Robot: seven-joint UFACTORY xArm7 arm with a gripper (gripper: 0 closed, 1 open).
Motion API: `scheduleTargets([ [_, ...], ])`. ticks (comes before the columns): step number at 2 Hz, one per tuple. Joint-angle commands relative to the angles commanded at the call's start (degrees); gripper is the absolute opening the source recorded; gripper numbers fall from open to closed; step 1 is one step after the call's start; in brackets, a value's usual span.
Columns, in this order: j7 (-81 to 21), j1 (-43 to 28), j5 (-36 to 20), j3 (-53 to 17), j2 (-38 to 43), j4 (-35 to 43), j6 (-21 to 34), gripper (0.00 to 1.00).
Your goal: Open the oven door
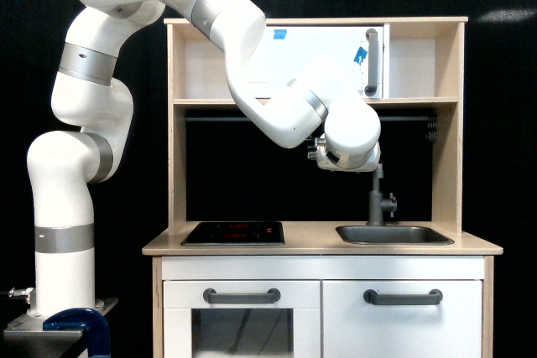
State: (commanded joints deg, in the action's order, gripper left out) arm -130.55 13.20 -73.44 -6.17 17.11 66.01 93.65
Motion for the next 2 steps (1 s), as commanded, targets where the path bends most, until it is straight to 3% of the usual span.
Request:
scheduleTargets([
  [2,7.64,0.5,-1.15,3.31,-3.12,4.05,-0.69,1.0],
])
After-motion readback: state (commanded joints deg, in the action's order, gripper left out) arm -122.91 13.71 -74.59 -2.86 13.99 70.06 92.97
